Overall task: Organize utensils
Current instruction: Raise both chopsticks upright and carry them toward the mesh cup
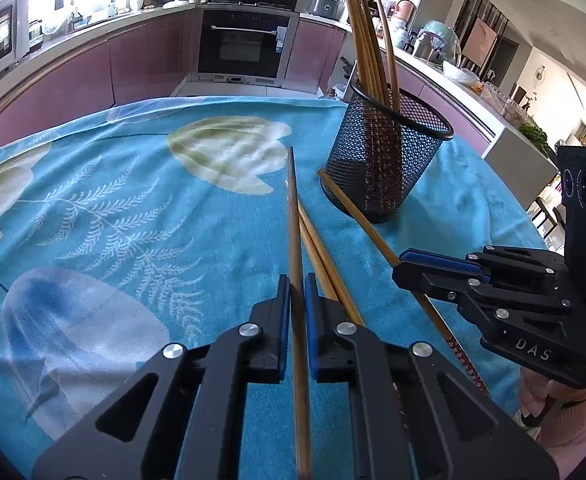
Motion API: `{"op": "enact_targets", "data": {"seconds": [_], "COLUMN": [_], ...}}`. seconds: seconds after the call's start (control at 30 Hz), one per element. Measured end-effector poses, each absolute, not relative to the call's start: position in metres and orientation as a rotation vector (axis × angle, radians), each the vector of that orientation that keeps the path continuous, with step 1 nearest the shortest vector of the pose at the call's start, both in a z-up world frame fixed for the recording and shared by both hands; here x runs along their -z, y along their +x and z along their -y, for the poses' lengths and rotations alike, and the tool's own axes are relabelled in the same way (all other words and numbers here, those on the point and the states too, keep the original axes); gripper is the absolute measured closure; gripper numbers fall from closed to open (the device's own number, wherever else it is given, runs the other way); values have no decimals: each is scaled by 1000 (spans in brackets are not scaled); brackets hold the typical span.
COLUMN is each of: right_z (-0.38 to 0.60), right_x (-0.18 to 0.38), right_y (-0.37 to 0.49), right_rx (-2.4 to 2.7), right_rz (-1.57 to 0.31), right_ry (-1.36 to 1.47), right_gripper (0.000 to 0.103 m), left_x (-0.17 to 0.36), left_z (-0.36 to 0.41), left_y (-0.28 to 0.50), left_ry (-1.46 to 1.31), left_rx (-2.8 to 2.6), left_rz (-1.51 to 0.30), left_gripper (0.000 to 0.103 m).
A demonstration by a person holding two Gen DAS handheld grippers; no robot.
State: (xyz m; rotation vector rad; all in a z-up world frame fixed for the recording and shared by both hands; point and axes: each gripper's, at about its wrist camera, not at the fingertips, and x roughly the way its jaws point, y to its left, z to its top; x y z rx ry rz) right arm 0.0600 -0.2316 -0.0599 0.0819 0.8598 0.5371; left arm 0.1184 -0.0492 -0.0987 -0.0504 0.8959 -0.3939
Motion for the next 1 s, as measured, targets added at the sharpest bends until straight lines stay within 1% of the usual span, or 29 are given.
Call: {"op": "enact_targets", "data": {"seconds": [0.4, 1.0], "right_z": [243, 272], "right_x": [39, -3], "right_y": [49, 39], "right_rx": [-553, -561], "right_rz": [-795, -650], "right_ry": [93, 152], "right_gripper": [97, 97], "left_x": [79, 26], "left_z": [49, 46], "left_y": [110, 95], "left_ry": [-53, -88], "left_rx": [417, 511], "left_rz": [-849, -741], "left_gripper": [95, 95]}}
